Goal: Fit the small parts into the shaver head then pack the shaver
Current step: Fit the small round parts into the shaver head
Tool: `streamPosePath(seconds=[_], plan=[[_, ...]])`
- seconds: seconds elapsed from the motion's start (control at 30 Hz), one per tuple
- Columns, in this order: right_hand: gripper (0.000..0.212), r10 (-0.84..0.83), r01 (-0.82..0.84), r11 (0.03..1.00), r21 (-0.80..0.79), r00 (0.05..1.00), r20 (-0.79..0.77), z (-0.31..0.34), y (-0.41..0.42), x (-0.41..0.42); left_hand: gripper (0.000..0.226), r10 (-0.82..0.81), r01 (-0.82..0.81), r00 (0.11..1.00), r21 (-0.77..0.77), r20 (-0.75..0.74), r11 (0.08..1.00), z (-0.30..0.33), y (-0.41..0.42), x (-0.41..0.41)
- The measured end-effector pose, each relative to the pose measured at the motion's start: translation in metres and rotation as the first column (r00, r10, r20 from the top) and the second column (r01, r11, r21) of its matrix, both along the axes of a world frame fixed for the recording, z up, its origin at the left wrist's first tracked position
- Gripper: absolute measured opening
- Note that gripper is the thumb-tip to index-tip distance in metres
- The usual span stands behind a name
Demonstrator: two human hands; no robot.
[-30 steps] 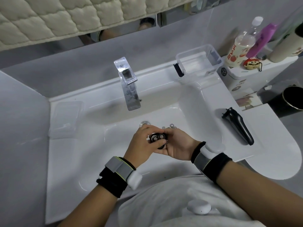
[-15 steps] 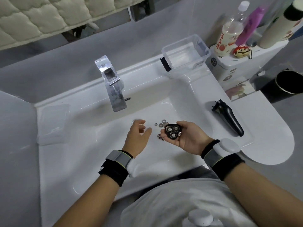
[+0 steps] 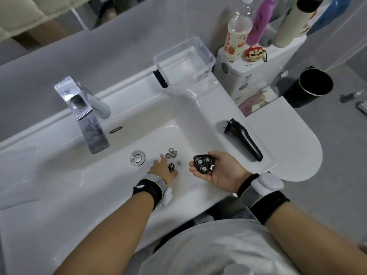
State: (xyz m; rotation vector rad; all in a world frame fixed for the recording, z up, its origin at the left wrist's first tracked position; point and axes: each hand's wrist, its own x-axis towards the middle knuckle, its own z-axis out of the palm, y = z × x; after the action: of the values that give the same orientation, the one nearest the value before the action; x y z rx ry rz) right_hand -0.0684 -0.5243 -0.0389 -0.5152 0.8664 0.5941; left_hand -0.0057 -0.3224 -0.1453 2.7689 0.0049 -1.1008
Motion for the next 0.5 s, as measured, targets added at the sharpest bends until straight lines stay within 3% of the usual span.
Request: streamPosePath(seconds=[0.13,0.5], plan=[[0.047,0.016,-0.016,1.0,0.004,1.0,-0.013,0.001,-0.003,0.001,0.053,-0.018,0.021,0.999,0.05,-0.05,0.999,-0.014,0.003,0.0],[0.049,0.088,-0.088,0.996,0.004,0.996,-0.002,0.003,0.012,0.004,0.021,-0.101,0.1,0.995,0.044,0.001,0.994,-0.018,0.043,-0.011]])
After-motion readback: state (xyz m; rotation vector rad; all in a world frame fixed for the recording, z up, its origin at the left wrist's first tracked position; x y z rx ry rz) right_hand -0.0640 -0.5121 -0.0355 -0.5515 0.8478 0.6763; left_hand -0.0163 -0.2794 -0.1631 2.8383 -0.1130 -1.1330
